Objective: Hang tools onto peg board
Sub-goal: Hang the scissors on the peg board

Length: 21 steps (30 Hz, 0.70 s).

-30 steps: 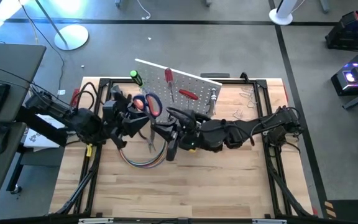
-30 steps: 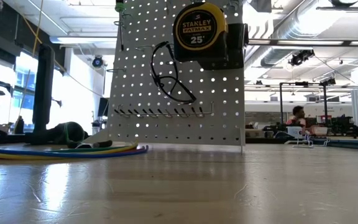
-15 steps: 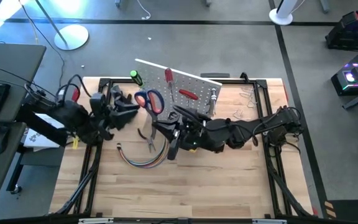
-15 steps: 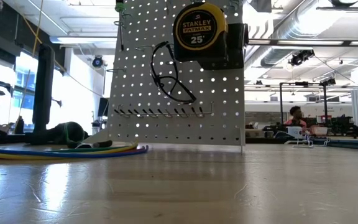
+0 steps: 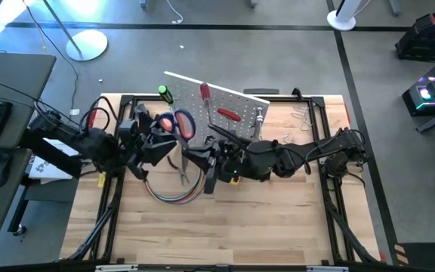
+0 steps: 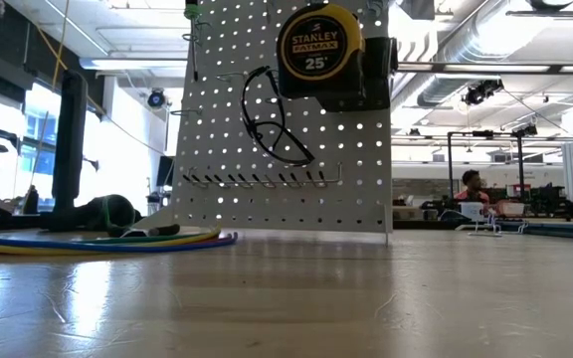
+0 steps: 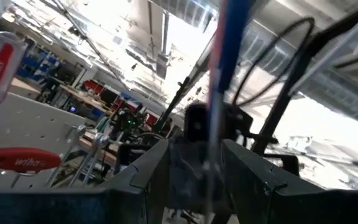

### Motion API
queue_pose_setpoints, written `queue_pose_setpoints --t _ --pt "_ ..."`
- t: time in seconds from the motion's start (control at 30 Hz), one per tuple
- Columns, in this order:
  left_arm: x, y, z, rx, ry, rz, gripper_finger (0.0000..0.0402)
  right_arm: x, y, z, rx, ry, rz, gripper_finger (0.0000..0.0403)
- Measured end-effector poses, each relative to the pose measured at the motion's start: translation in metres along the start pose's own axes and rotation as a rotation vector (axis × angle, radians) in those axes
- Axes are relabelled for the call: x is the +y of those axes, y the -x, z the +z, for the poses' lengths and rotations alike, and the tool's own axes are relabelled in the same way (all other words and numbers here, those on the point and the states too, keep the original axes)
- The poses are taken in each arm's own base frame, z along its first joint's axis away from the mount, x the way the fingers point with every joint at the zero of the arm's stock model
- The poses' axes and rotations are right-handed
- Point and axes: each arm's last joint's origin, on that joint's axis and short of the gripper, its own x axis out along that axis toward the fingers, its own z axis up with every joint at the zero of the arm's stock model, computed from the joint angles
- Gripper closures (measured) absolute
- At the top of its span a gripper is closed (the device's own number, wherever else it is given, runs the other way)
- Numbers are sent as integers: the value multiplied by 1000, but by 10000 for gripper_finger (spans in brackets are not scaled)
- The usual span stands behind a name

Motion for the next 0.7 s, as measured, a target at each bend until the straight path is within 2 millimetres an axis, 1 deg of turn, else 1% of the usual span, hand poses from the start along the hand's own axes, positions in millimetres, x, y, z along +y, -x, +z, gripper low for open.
queue_pose_setpoints --t 0.17,0.37,0.53,0.6,0.7 --pt "4 -6 -6 6 29 -3 262 1 0 -1 26 -14 45 402" --pt "5 -12 -11 -3 49 -46 262 1 -3 -6 56 -34 76 402" --pt "5 -12 -9 -11 70 -53 262 0 -4 -8 76 -46 83 402" --pt "4 -12 -10 6 84 -80 262 0 -4 -8 81 -57 85 402" --pt "3 -10 -11 32 64 -89 262 2 -4 -6 44 -39 105 402"
